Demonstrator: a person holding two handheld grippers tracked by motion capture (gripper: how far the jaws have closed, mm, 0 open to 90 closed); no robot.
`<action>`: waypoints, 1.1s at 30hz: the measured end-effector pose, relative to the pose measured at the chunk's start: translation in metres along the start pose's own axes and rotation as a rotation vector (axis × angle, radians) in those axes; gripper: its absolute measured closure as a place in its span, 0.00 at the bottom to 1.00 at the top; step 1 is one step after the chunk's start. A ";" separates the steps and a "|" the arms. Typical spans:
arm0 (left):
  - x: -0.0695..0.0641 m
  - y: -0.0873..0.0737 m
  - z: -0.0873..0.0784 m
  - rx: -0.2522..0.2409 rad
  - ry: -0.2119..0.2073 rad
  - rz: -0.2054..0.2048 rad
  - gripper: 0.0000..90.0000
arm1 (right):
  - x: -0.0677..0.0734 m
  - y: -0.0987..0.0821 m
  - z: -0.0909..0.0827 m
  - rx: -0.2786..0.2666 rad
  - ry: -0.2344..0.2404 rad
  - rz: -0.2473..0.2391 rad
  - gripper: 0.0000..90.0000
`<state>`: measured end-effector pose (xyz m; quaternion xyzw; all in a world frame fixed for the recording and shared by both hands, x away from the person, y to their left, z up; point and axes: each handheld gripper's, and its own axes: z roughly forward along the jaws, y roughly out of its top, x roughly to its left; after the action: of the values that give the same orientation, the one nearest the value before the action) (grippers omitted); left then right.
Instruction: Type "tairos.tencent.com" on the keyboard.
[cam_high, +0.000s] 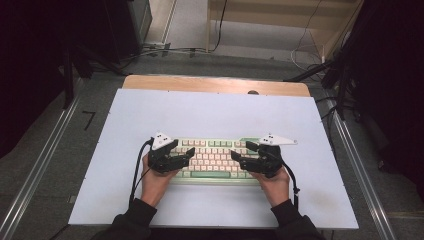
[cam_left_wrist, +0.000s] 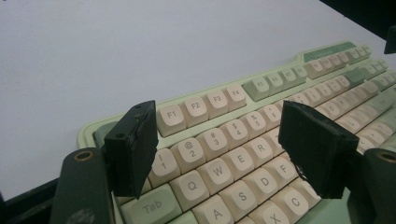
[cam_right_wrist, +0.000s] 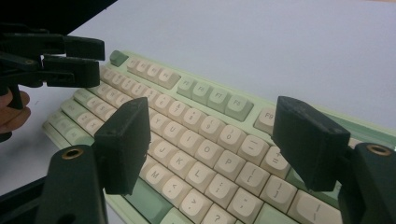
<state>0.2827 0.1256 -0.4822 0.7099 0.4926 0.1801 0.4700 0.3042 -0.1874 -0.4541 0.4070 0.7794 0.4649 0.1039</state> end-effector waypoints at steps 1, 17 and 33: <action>0.000 0.000 0.000 -0.003 -0.003 -0.001 0.33 | -0.001 0.000 -0.001 -0.003 0.000 0.002 0.29; -0.020 0.001 0.017 0.042 -0.157 0.084 0.93 | -0.004 -0.001 0.000 0.008 -0.015 0.014 0.30; -0.031 0.003 0.035 0.094 -0.146 0.145 1.00 | -0.004 -0.003 0.002 0.018 -0.012 0.025 0.31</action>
<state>0.2954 0.0818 -0.4907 0.7761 0.4125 0.1381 0.4565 0.3064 -0.1900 -0.4585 0.4202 0.7779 0.4566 0.0992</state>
